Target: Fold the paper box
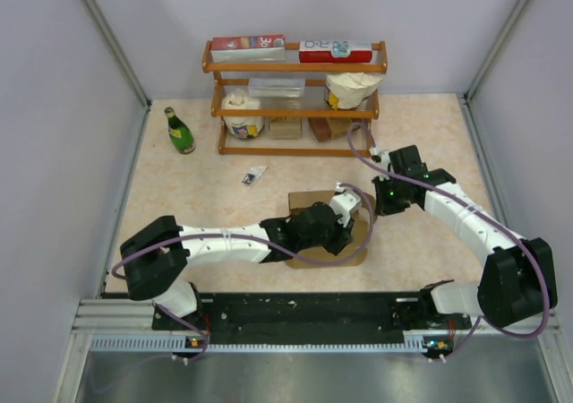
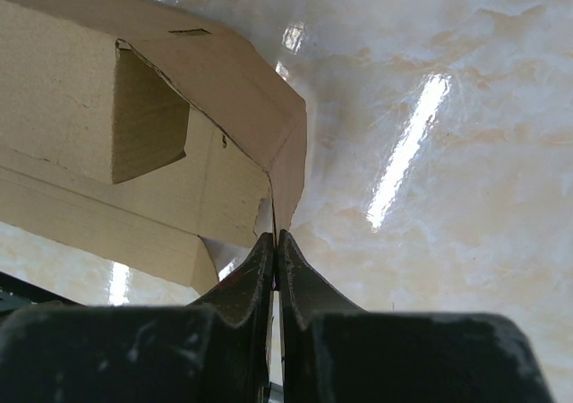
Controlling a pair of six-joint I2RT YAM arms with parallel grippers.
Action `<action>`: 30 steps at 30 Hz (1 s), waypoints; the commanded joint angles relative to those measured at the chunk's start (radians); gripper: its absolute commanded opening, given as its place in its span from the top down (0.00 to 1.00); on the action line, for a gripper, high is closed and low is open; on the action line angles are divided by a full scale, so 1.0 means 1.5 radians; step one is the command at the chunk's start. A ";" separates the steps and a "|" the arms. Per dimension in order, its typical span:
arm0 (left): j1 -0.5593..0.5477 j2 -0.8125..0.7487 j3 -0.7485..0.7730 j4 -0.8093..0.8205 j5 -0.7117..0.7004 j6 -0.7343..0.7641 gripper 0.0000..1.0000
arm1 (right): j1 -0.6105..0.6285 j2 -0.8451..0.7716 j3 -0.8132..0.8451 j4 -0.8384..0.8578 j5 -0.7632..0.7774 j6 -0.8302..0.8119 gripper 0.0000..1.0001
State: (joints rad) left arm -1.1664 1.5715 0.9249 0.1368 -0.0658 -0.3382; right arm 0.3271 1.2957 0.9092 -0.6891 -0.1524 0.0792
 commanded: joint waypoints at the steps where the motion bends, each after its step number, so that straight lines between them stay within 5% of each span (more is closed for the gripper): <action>1: -0.002 0.006 0.022 0.052 -0.011 0.004 0.72 | 0.007 -0.015 0.008 0.008 -0.011 0.000 1.00; 30: -0.002 -0.020 -0.027 0.118 -0.026 0.050 0.73 | 0.007 -0.015 0.007 0.007 -0.014 0.000 1.00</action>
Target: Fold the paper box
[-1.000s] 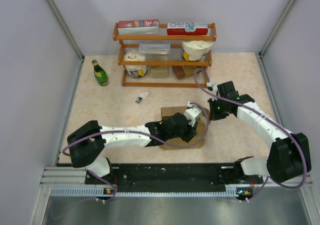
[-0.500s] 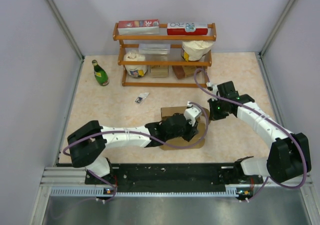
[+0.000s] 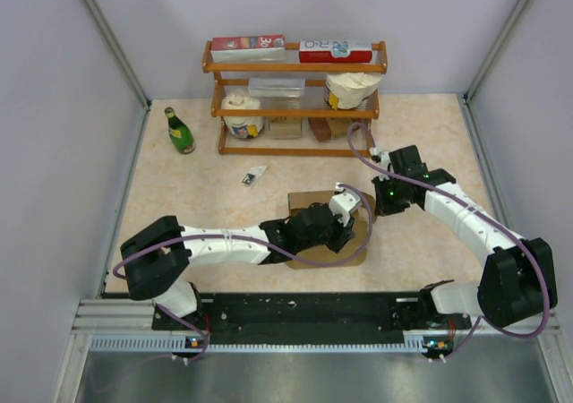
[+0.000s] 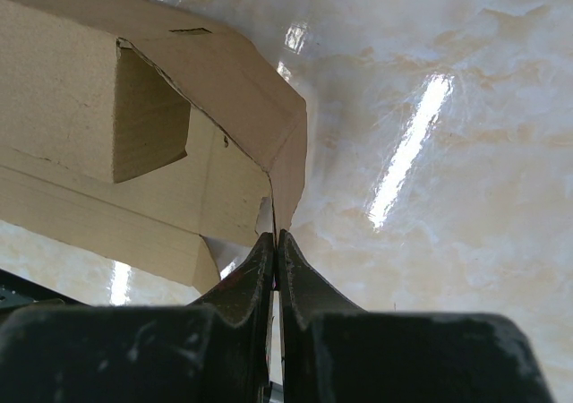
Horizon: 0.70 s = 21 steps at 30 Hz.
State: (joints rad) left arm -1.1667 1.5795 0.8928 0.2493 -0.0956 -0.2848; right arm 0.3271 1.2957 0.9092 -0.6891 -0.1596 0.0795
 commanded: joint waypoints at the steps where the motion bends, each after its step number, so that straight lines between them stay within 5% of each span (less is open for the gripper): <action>1: -0.001 -0.026 -0.007 0.043 -0.005 0.015 0.73 | 0.007 -0.015 0.007 0.007 -0.010 0.000 1.00; 21: -0.001 -0.032 -0.013 0.050 -0.003 0.032 0.72 | 0.009 -0.012 0.010 0.007 -0.016 0.000 1.00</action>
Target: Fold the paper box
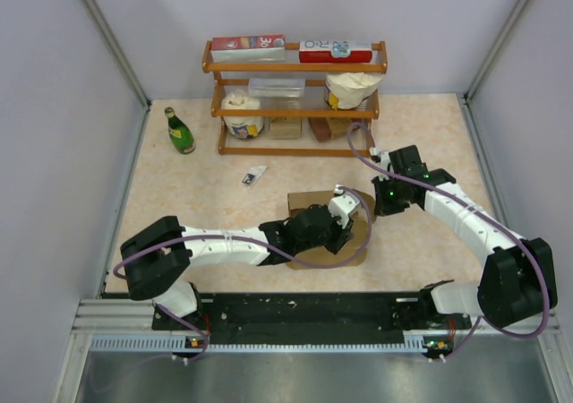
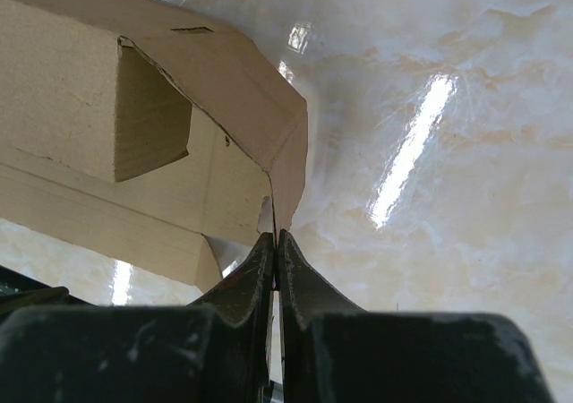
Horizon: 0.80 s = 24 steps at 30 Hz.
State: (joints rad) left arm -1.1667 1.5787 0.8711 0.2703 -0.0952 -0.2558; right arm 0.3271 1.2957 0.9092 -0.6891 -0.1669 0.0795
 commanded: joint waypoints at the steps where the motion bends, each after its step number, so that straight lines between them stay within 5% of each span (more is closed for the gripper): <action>1: -0.001 -0.032 0.001 0.037 -0.004 0.013 0.72 | 0.008 -0.012 0.010 0.006 -0.011 -0.001 1.00; 24: -0.001 -0.037 -0.003 0.034 -0.007 0.012 0.72 | 0.010 -0.012 0.009 0.008 -0.019 0.000 1.00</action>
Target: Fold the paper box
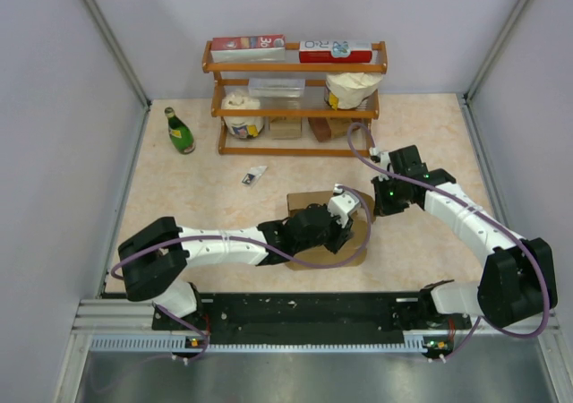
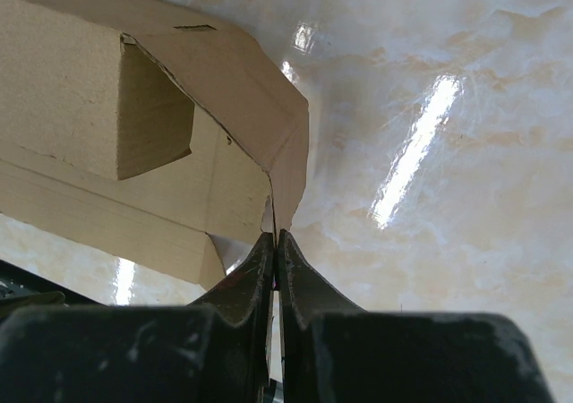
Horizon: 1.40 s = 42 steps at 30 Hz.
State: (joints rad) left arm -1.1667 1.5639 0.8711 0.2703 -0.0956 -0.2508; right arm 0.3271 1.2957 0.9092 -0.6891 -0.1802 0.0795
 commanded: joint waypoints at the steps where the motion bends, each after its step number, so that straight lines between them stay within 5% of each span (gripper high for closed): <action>1: -0.001 -0.027 -0.003 0.035 -0.007 0.010 0.72 | 0.010 -0.012 0.010 0.007 -0.010 0.000 1.00; 42: 0.000 0.086 0.051 0.070 -0.029 0.004 0.73 | 0.012 -0.016 0.000 0.007 -0.010 0.001 1.00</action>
State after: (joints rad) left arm -1.1667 1.6722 0.8989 0.3065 -0.1223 -0.2592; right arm 0.3336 1.2957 0.9092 -0.6891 -0.1822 0.0799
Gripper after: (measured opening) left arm 0.272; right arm 0.008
